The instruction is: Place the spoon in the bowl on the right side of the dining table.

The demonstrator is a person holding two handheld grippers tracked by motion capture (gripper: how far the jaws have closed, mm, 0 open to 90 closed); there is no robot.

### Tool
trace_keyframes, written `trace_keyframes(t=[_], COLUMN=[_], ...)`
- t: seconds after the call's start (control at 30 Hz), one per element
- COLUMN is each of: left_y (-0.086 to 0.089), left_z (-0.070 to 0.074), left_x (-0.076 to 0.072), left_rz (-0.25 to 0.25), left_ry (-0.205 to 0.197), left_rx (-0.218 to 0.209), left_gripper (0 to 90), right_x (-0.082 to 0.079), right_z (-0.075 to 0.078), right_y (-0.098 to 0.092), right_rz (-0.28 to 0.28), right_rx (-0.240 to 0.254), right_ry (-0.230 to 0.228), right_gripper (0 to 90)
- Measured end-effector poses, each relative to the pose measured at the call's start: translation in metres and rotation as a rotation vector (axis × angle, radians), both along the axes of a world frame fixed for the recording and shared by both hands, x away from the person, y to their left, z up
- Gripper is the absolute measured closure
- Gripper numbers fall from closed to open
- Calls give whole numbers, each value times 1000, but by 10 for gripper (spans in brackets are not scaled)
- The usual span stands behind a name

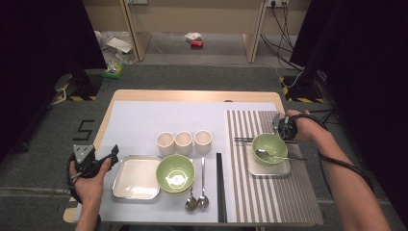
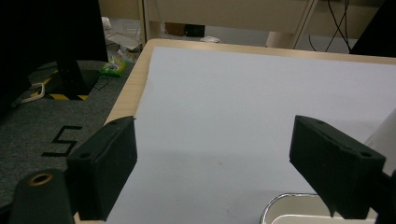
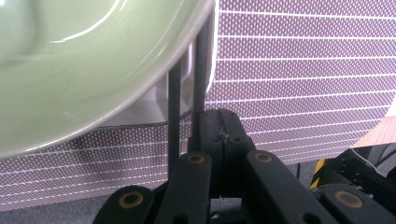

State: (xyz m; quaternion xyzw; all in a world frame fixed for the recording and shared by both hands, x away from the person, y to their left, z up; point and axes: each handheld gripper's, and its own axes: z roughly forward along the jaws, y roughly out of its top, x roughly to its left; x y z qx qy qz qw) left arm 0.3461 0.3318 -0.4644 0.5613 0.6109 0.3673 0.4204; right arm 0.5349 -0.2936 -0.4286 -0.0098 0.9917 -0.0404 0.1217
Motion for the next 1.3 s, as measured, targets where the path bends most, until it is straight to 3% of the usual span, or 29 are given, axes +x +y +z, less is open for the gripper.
trace_keyframes(t=[1.3], left_y=[-1], left_z=[-1], left_x=[1], left_rz=[-2], left_ry=[5], left_rx=[0], left_gripper=[140], right_x=[-2], right_z=[2], right_y=[3], right_rz=[40], right_rx=[-4], right_ry=[16], right_gripper=[900])
